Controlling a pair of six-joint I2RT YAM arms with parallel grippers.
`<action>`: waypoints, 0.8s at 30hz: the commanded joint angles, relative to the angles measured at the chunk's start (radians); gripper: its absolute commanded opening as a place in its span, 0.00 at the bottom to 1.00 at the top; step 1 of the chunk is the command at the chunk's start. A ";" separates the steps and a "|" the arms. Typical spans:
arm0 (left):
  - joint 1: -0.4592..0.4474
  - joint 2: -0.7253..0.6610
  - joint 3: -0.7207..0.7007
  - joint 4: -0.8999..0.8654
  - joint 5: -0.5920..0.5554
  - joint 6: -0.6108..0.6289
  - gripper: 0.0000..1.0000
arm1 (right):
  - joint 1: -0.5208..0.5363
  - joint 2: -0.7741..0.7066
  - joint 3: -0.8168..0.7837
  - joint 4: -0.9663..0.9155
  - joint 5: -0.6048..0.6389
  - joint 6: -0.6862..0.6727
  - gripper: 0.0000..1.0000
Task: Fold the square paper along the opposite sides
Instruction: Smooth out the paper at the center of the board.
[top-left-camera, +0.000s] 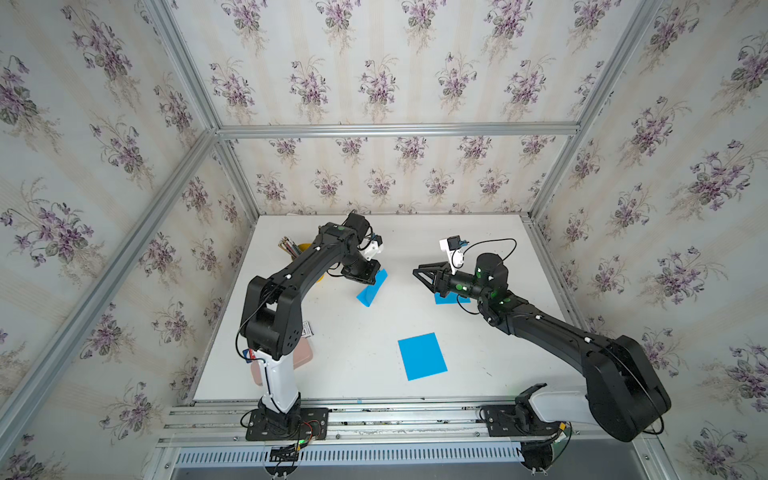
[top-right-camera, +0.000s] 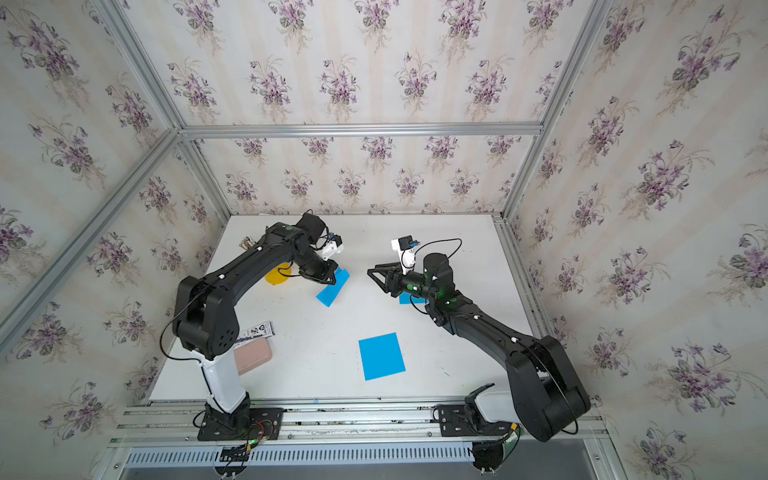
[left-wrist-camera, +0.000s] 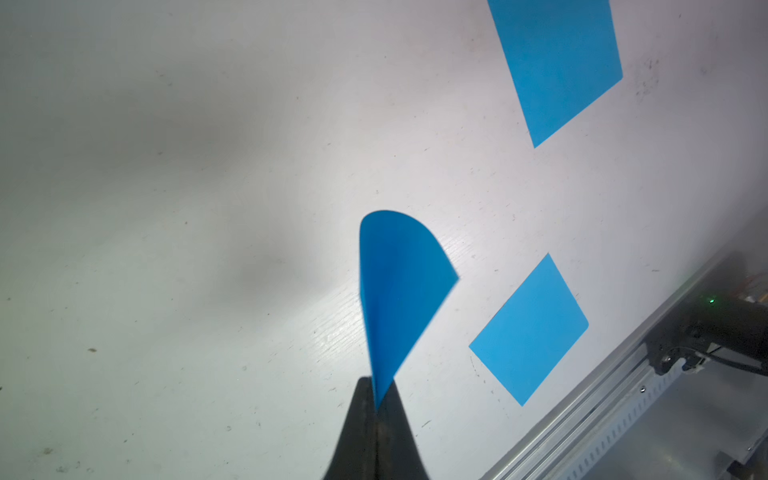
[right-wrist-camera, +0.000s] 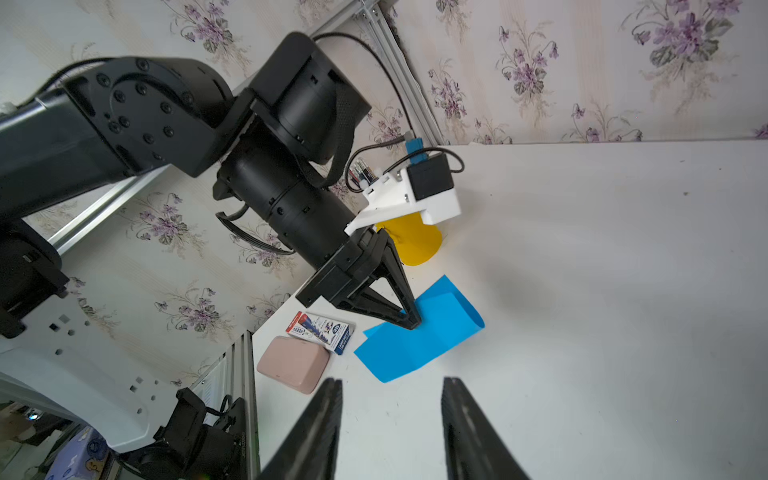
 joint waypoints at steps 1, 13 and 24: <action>-0.016 0.047 0.020 -0.033 -0.009 0.101 0.00 | 0.012 0.009 -0.002 0.003 -0.009 -0.058 0.41; -0.052 0.289 0.209 -0.051 0.053 0.310 0.00 | 0.210 0.019 -0.196 0.249 0.197 -0.247 0.40; -0.058 0.457 0.298 -0.069 -0.084 0.401 0.00 | 0.276 0.210 -0.208 0.474 0.375 -0.424 0.37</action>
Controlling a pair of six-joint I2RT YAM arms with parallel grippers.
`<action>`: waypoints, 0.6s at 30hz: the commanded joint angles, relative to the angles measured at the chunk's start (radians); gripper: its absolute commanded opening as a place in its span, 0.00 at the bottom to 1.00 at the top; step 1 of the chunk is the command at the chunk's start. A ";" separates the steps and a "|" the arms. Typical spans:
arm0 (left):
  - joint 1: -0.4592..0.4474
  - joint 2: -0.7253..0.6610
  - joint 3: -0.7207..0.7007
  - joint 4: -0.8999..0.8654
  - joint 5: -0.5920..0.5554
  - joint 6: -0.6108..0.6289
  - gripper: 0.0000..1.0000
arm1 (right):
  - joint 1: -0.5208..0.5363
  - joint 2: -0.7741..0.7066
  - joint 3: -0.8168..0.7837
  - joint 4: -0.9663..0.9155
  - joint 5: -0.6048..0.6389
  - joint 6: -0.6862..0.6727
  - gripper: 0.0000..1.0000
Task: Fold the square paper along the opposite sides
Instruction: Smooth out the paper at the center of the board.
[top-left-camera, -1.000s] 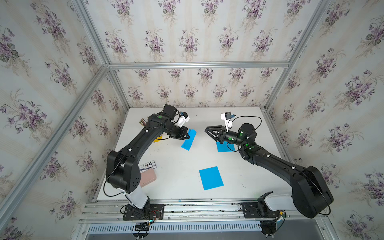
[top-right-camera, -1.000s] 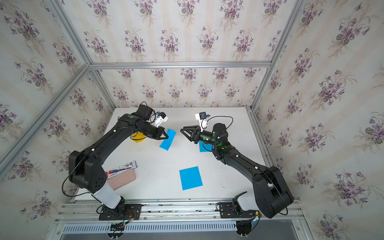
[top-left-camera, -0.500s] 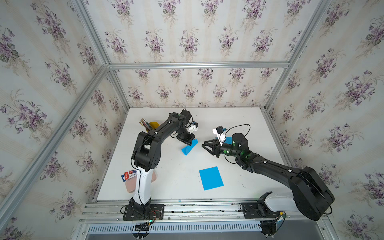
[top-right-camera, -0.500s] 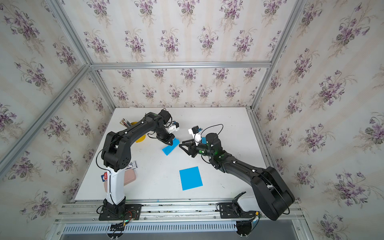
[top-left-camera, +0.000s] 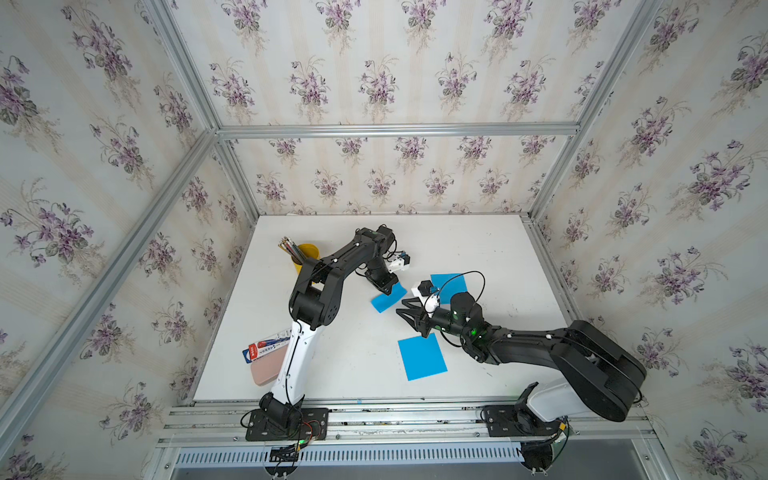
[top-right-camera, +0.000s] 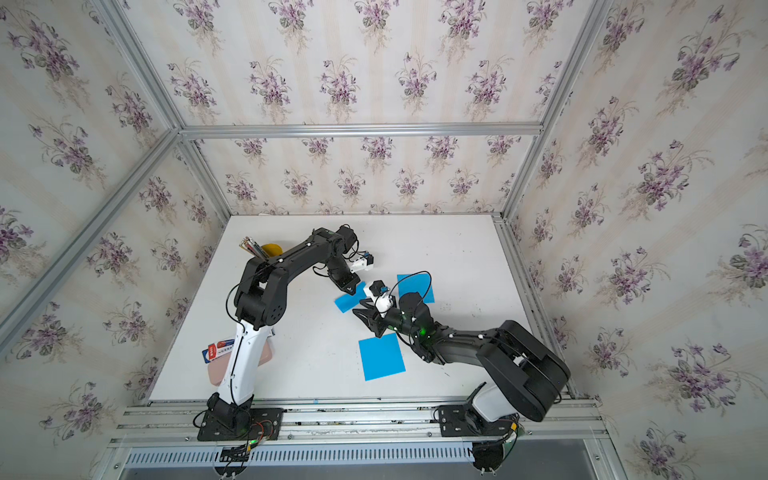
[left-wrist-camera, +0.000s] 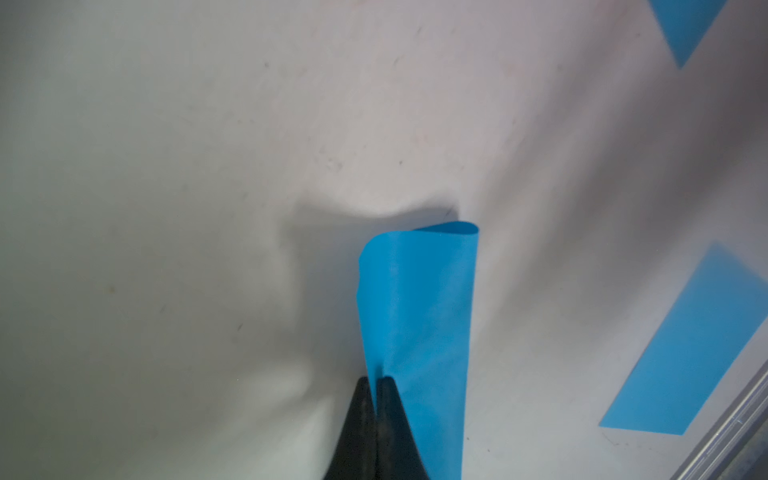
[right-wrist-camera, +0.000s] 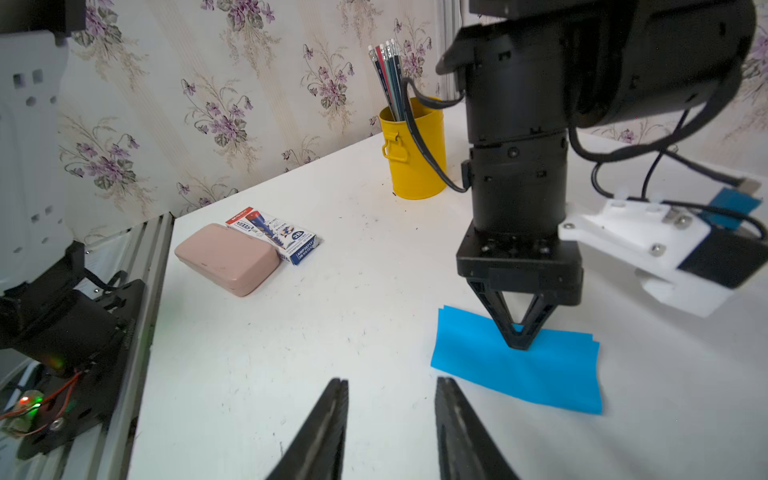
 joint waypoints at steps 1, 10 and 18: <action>0.003 0.021 -0.001 -0.008 -0.096 0.034 0.00 | 0.000 0.072 0.040 0.098 0.126 -0.055 0.34; 0.030 0.001 -0.014 0.001 0.053 0.017 0.00 | 0.000 0.300 0.166 0.088 0.192 -0.070 0.06; 0.031 0.026 0.039 -0.078 0.096 0.020 0.00 | 0.020 0.395 0.208 0.117 0.304 -0.013 0.00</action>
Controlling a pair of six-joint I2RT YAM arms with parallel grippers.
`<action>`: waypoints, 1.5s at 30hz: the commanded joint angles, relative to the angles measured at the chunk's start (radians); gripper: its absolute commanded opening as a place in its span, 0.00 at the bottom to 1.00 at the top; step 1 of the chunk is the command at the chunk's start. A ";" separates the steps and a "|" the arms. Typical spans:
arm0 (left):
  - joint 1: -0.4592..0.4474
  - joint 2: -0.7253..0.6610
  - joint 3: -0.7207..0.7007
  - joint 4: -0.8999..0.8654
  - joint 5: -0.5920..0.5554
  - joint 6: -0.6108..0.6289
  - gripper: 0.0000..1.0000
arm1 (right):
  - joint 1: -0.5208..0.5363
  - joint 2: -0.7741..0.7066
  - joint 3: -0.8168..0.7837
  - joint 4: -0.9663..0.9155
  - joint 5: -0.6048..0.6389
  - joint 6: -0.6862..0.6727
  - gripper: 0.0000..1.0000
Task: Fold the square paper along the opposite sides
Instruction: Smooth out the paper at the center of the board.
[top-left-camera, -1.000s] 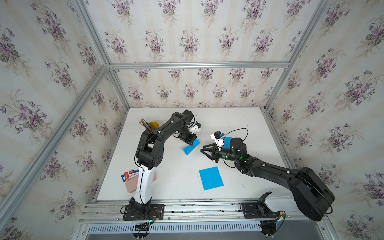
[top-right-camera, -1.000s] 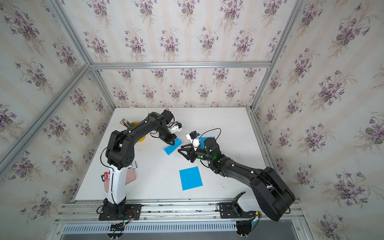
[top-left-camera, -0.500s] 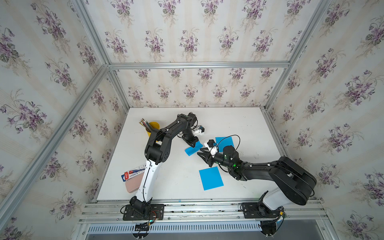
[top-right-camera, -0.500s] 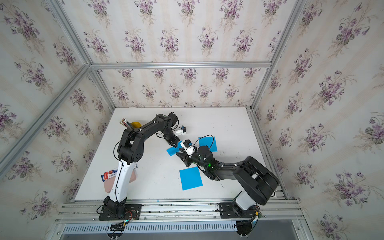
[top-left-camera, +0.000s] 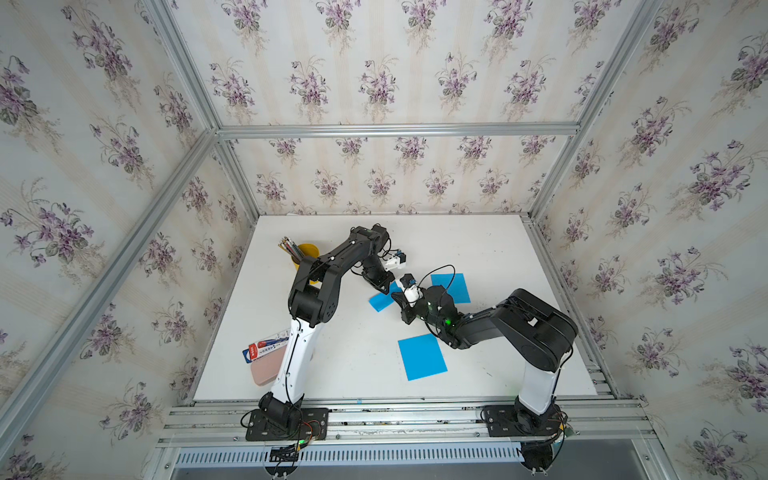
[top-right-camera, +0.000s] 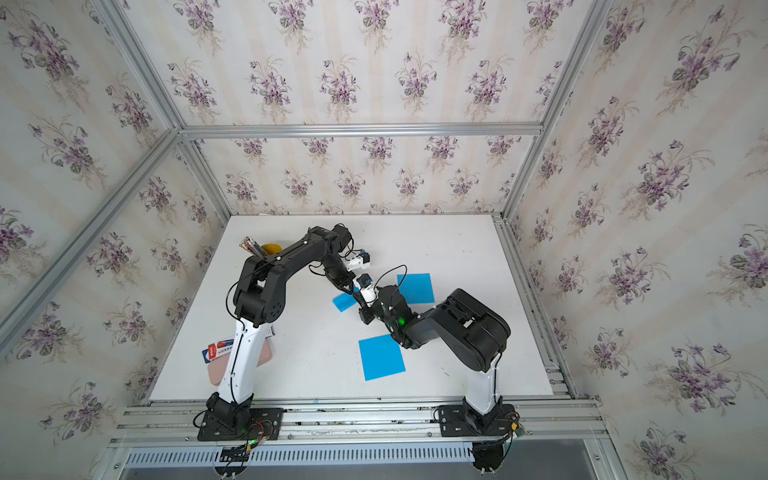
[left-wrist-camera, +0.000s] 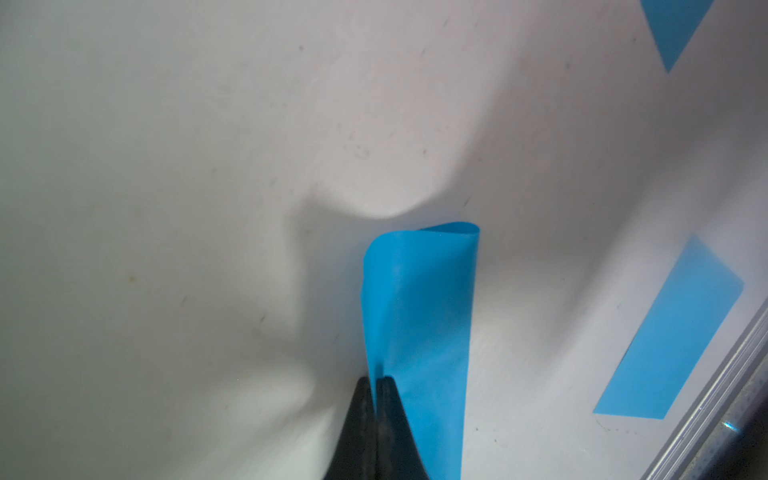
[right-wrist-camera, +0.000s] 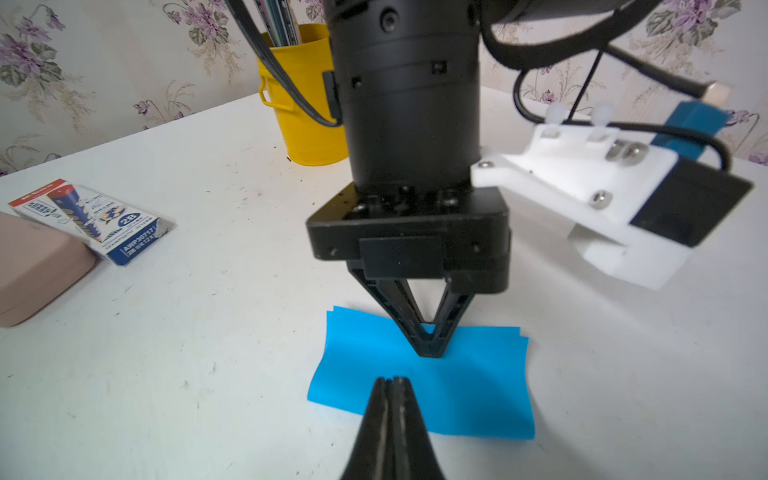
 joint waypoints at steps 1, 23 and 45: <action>0.000 0.014 0.025 -0.062 0.026 0.012 0.00 | 0.016 0.037 0.009 0.060 0.095 0.036 0.00; 0.003 0.059 0.049 -0.088 0.000 0.044 0.00 | 0.033 0.206 0.124 0.012 0.147 0.021 0.00; 0.041 0.070 0.067 -0.051 -0.033 -0.021 0.00 | 0.052 0.155 0.000 0.007 0.155 0.032 0.00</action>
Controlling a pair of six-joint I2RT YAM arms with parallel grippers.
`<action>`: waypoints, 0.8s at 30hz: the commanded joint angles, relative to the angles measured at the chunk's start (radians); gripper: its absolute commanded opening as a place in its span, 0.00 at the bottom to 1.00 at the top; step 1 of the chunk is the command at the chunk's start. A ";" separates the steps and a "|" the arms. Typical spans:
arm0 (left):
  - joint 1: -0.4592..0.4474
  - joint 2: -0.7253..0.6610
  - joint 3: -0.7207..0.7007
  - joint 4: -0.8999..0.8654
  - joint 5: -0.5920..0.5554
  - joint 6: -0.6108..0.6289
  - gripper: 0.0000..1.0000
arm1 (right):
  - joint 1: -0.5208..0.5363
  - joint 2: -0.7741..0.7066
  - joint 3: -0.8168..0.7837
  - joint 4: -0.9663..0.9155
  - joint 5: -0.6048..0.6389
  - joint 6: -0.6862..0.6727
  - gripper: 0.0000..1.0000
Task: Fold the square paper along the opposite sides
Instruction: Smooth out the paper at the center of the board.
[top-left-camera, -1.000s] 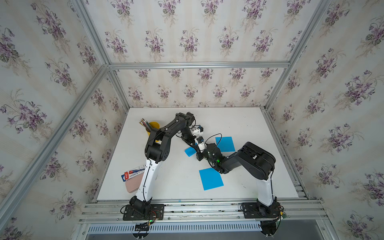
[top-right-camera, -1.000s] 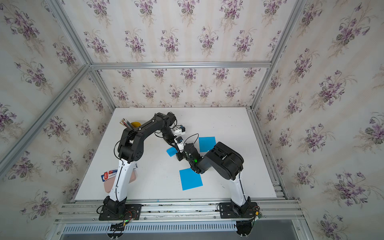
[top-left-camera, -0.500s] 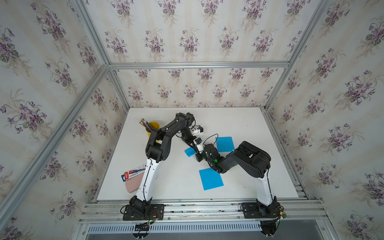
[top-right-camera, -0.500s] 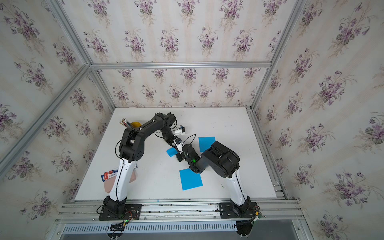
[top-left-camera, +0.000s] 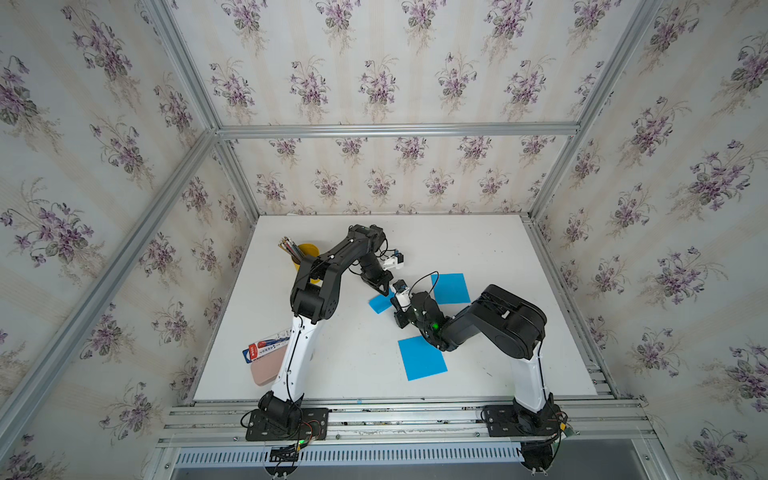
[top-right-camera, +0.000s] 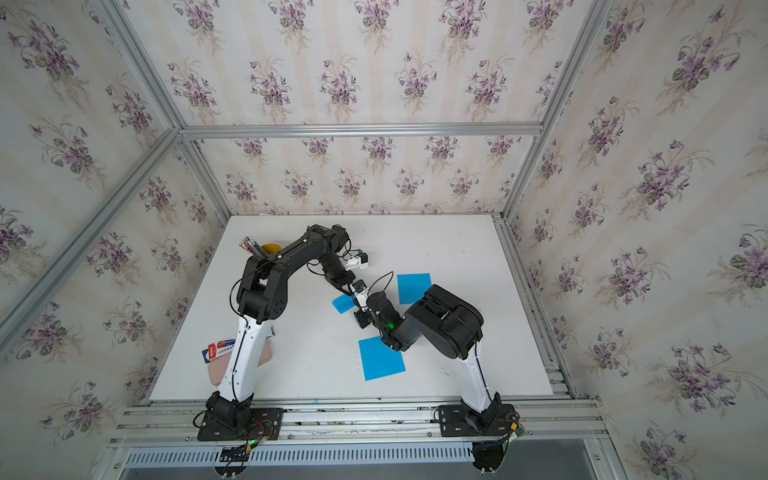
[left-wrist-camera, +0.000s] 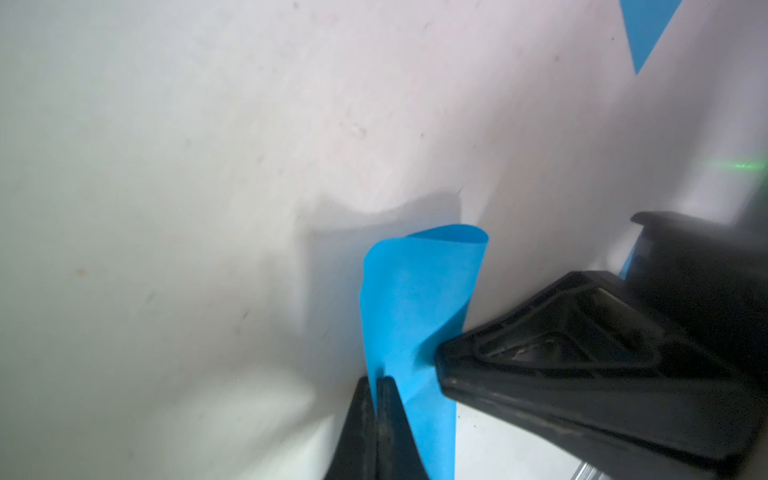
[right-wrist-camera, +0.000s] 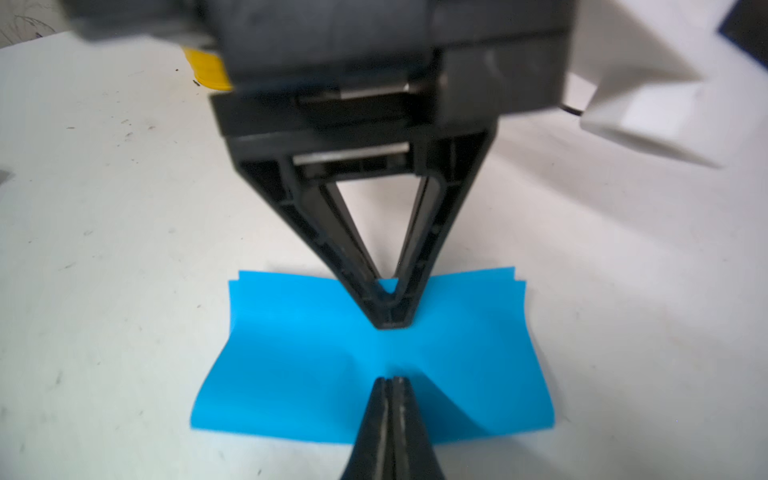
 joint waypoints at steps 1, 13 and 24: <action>0.006 0.010 0.001 0.033 -0.098 -0.017 0.00 | 0.001 -0.006 -0.041 0.024 -0.024 -0.001 0.00; 0.005 -0.008 -0.014 0.031 -0.067 -0.005 0.00 | 0.009 -0.001 0.046 0.129 -0.064 -0.049 0.00; -0.001 -0.003 -0.017 0.027 -0.064 -0.007 0.00 | 0.023 0.104 0.081 0.080 -0.049 0.031 0.00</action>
